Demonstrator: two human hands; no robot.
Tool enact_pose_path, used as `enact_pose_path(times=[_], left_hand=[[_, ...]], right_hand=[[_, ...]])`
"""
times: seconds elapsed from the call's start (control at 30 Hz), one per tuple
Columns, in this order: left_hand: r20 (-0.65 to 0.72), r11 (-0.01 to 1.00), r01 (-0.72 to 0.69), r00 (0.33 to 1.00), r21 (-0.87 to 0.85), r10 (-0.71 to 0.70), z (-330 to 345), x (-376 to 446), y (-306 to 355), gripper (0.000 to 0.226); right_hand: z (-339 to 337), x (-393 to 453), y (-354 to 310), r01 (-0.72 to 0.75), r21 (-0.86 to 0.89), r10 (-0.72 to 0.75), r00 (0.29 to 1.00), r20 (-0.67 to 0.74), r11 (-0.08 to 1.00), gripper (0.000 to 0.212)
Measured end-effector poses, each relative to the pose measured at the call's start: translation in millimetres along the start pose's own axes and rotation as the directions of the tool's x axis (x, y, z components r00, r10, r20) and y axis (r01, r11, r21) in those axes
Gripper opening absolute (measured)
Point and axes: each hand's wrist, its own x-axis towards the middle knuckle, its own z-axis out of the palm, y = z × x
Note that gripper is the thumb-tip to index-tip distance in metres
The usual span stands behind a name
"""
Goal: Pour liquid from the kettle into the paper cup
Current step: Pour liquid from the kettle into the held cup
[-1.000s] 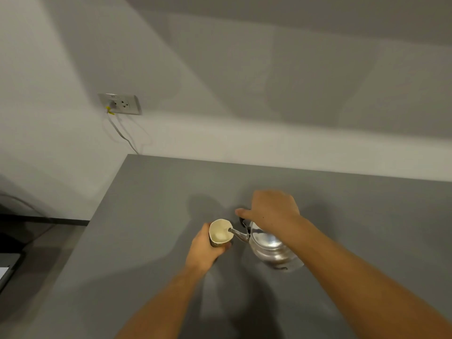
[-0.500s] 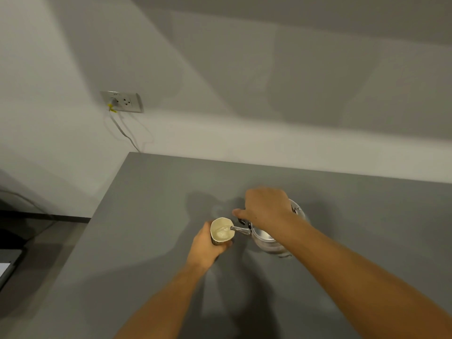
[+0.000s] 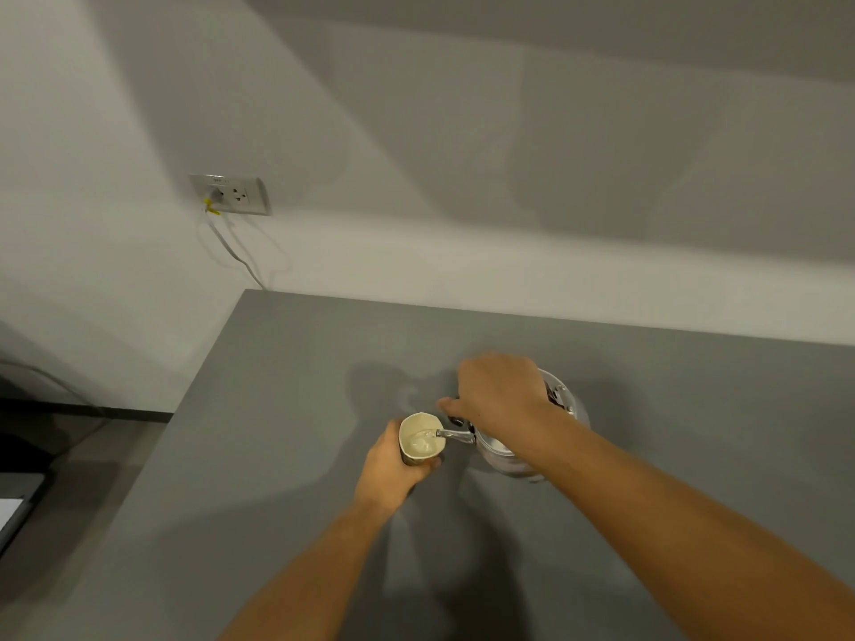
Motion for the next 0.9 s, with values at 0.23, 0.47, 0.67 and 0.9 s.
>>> enact_pose_path(times=[0.23,0.47,0.67,0.9], left_hand=[[0.001,1.0,-0.004,1.0,-0.012,0.004,-0.7,-0.3,-0.3,0.052],[0.002,1.0,-0.005,1.0,-0.024,0.005,-1.2,-0.5,1.1,0.053],[0.003,0.999,-0.002,1.0,-0.036,0.002,-1.7,-1.3,2.9,0.05],[0.012,0.999,0.005,1.0,-0.043,-0.004,-2.1,-1.5,3.7,0.048]], right_hand=[[-1.3,1.8,-3.6,0.031,-0.008,-0.031,1.0,-0.002,0.999,0.05],[0.4,6.4,-6.1,0.044,-0.013,-0.044,0.999,-0.01,0.999,0.05],[-0.4,7.2,-6.1,0.044,-0.02,-0.044,0.999,-0.004,0.999,0.048],[-1.9,7.4,-5.5,0.034,-0.023,-0.034,0.999,0.008,0.999,0.046]])
